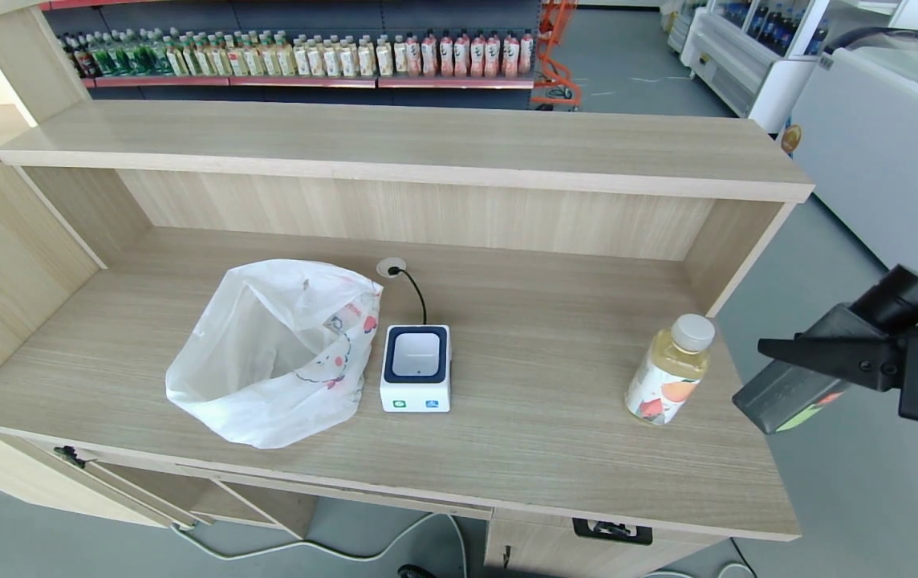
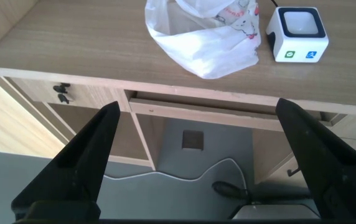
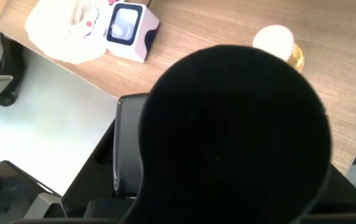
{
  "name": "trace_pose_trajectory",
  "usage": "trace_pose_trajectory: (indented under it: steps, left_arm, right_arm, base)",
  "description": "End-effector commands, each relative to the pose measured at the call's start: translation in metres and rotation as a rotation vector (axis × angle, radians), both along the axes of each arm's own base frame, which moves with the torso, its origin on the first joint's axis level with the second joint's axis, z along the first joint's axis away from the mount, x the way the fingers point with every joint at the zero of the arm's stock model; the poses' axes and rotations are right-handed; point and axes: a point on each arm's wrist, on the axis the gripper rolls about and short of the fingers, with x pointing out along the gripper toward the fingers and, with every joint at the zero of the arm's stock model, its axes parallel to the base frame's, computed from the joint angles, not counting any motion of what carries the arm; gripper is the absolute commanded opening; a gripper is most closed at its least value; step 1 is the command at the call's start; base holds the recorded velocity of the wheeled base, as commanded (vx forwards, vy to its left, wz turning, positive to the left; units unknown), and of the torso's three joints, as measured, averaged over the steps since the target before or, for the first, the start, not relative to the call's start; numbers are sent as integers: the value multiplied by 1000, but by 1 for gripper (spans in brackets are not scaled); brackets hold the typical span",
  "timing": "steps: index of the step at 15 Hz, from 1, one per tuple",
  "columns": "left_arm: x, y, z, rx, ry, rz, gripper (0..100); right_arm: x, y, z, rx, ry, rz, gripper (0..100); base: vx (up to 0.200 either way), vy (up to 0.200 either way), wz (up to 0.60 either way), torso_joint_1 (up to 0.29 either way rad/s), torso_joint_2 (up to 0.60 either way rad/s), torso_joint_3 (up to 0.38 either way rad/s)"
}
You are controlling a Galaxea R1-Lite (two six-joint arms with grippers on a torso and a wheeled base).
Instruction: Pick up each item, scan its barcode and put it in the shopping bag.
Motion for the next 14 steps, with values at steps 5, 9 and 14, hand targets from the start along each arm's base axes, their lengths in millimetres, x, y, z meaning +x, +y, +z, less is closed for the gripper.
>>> trace_pose_trajectory:
  steps: [5, 9, 14]
  left_arm:
    - [0, 0, 0, 0, 0, 0, 100]
    - [0, 0, 0, 0, 0, 0, 100]
    - [0, 0, 0, 0, 0, 0, 100]
  right_arm:
    - [18, 14, -14, -8, 73, 26, 0]
    - [15, 17, -12, -2, 56, 43, 0]
    - [15, 17, -12, 20, 69, 30, 0]
  base:
    - [0, 0, 0, 0, 0, 0]
    - [0, 0, 0, 0, 0, 0]
    - [0, 0, 0, 0, 0, 0]
